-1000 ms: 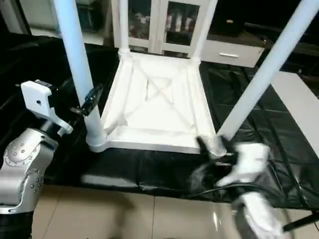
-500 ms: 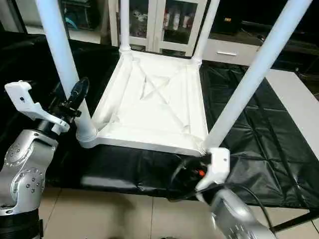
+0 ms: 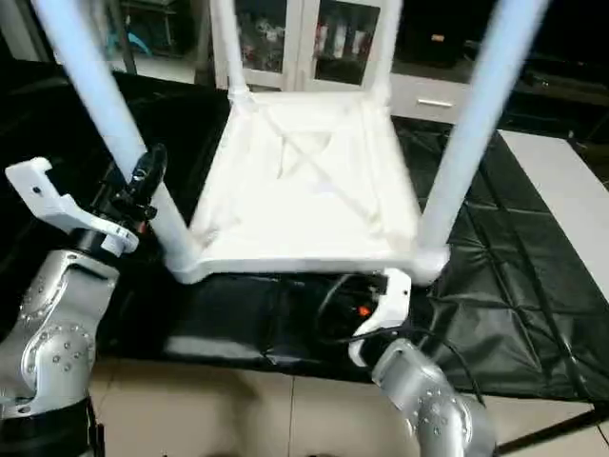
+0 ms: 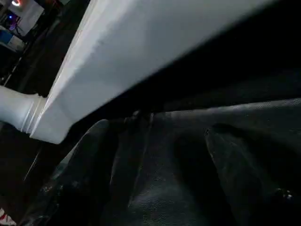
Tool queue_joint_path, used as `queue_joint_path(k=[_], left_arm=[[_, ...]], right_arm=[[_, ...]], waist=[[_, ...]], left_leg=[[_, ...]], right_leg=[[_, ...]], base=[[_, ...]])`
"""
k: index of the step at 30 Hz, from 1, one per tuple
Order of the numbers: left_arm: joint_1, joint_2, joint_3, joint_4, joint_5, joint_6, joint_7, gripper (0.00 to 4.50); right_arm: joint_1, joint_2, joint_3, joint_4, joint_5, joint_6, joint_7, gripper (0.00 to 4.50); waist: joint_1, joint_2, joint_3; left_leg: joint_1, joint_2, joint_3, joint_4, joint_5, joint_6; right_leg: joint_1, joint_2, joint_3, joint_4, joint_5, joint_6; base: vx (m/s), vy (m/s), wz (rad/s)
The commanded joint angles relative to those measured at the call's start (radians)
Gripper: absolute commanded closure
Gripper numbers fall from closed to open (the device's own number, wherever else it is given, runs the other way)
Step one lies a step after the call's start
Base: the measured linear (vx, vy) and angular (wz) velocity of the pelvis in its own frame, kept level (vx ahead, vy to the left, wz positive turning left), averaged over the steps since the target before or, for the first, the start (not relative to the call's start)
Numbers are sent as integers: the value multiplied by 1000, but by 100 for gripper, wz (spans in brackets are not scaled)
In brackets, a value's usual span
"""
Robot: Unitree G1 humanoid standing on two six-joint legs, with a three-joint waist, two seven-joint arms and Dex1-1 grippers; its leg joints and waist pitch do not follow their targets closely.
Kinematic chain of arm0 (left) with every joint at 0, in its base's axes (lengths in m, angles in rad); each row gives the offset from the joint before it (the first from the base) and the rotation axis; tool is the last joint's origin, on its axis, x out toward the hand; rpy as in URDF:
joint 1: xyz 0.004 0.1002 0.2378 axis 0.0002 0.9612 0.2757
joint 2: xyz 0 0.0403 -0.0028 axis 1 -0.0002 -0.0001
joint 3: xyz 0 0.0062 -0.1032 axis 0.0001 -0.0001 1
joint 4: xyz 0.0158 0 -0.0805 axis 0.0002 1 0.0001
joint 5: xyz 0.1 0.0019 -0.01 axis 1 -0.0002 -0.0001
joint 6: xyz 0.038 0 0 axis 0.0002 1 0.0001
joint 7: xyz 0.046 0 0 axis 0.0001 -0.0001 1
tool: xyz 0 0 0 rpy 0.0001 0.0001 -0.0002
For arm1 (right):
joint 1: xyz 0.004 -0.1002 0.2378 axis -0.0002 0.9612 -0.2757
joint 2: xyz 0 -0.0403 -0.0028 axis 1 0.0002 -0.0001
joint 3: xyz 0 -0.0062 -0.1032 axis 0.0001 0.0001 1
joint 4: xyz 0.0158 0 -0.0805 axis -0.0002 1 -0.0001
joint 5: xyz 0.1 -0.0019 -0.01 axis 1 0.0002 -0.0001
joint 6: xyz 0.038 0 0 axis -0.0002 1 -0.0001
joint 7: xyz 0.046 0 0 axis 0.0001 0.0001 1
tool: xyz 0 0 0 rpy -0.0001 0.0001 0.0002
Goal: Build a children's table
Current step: Flip table
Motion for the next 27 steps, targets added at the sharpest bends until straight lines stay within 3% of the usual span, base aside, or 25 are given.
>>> queue_joint_path(k=[1, 5, 11, 16, 19, 20, 22, 27], left_arm=[[11, -27, 8, -10, -51, 18, 31, 213], [14, -28, 4, -19, -49, 28, 32, 215], [13, -29, 8, -22, -60, 34, 40, 216], [10, -34, 7, -24, -62, 42, 42, 216], [7, -38, 9, -24, -65, 44, 46, 216], [7, -38, 9, -24, -65, 44, 46, 216], [7, -52, 19, -32, -81, 45, 68, 216], [12, -68, 27, -41, -99, 48, 87, 216]], right_arm=[[-16, -12, -25, 5, -8, -10, -1, 125], [-51, 9, -58, -13, 23, -62, 19, 125], [-110, 33, -79, -29, 103, -61, 59, 125], [-191, 54, -75, 101, 25, -114, 25, 125], [-226, 61, -88, 159, 17, -124, 1, 125], [-226, 61, -88, 159, 17, -124, 1, 125], [-257, 55, -99, 213, 1, -132, -21, 125], [-280, 50, -107, 257, -18, -159, -4, 125]], waist=[[7, -4, -50], [5, -3, -52], [5, -3, -53], [1, -4, -51], [1, -7, -49], [2, -6, -49], [2, -12, -49], [5, -11, -49]], left_leg=[[7, 2, 9, -74, -184, -6], [7, 2, 9, -73, -181, -6], [9, 2, 10, -71, -158, 6], [6, 1, 10, -72, -170, -5], [9, 0, 12, -71, -199, -14], [9, 0, 11, -72, -197, -15], [6, 1, 11, -72, -184, -15], [8, 0, 13, -70, -172, -8]], right_leg=[[40, -5, 6, -49, -190, -91], [39, -6, 7, -47, -194, -86], [41, -5, 6, -44, -158, -100], [39, -6, 6, -45, -194, -103], [34, -6, 8, -50, -245, -92], [35, -6, 7, -50, -244, -88], [36, -5, 6, -47, -227, -89], [36, -5, 6, -46, -205, -92]], base=[[0, 0, 0], [0, 0, 0], [0, 0, 0], [0, 0, 0], [0, 0, 0], [0, 0, 0], [0, 0, 0], [0, 0, 0]])
